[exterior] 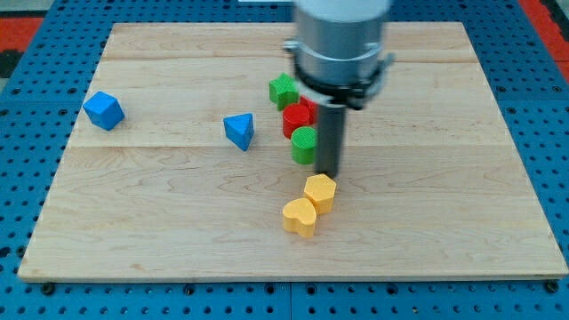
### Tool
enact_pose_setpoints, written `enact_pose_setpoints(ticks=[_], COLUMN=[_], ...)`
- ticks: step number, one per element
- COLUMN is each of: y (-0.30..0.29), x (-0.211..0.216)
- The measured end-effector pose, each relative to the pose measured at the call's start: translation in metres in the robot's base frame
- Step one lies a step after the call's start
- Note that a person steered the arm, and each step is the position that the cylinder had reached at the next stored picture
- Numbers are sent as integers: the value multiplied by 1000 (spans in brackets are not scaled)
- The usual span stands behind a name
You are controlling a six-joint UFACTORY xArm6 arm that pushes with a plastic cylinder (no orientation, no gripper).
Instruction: Slide the yellow hexagon towards the center right
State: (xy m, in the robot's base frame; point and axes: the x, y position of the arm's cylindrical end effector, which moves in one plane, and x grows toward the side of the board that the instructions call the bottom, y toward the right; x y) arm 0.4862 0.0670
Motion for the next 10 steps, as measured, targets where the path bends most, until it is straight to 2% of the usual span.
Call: enact_pose_setpoints(ticks=[1,2,3,4,6,7,8,9,10], y=[-31,-92,-114,-73,50,28,3,42,97], x=[0,6,30,41,-1,2,33,47,30])
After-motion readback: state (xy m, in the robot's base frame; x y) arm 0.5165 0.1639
